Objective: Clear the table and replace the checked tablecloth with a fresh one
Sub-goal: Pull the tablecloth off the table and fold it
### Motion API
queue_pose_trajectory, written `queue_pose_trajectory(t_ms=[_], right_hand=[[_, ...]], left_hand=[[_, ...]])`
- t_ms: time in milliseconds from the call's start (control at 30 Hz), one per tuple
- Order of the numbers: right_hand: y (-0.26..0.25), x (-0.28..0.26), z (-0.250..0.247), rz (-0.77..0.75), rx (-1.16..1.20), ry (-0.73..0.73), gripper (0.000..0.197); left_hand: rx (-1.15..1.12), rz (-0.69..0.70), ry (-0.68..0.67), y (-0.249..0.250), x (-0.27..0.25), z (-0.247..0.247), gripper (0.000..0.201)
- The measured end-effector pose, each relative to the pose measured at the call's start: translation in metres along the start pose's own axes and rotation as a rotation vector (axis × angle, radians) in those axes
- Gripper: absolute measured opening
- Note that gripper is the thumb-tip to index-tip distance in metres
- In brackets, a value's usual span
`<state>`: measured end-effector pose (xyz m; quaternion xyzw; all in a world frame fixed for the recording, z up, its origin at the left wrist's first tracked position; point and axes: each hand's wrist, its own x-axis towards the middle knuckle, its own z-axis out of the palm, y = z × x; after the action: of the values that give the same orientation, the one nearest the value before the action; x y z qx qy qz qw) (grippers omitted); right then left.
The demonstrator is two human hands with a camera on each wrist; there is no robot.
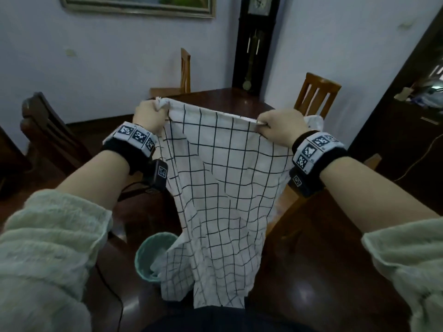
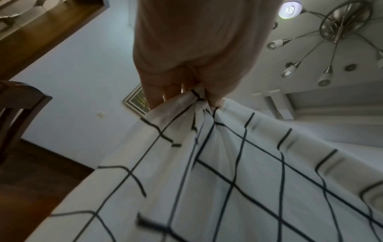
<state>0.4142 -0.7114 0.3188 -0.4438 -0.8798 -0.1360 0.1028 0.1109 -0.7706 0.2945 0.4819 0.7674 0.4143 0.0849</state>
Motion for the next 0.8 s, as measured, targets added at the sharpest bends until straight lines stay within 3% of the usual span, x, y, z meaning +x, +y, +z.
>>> queue_pose_trajectory(t_ms=[200,267,400,500,600,733,800], right_hand=[[0.012,0.001,-0.034,0.136,-0.008,0.392,0.029],[0.014,-0.002,-0.030,0.152,0.034,0.333,0.027],[0.019,-0.021,0.005,0.291,-0.017,-0.009,0.021],[0.027,-0.027,0.009,0.406,0.000,-0.051,0.018],[0.038,-0.022,-0.024,0.442,-0.055,0.184,0.017],[0.044,-0.016,-0.061,0.439,-0.033,0.581,0.027],[0.041,-0.024,-0.050,0.431,-0.050,0.568,0.029]], left_hand=[[-0.507,0.135,0.208,0.043,0.012,0.001,0.037],[-0.516,0.113,0.225,0.048,0.015,0.005,0.040],[-0.378,0.027,0.141,0.027,0.017,0.029,0.036],[-0.400,0.057,0.126,0.021,0.018,0.035,0.027],[-0.468,0.258,0.225,0.047,0.017,0.016,0.035],[-0.506,0.375,0.484,0.077,0.015,-0.010,0.032],[-0.394,0.312,0.436,0.068,0.011,-0.001,0.030]])
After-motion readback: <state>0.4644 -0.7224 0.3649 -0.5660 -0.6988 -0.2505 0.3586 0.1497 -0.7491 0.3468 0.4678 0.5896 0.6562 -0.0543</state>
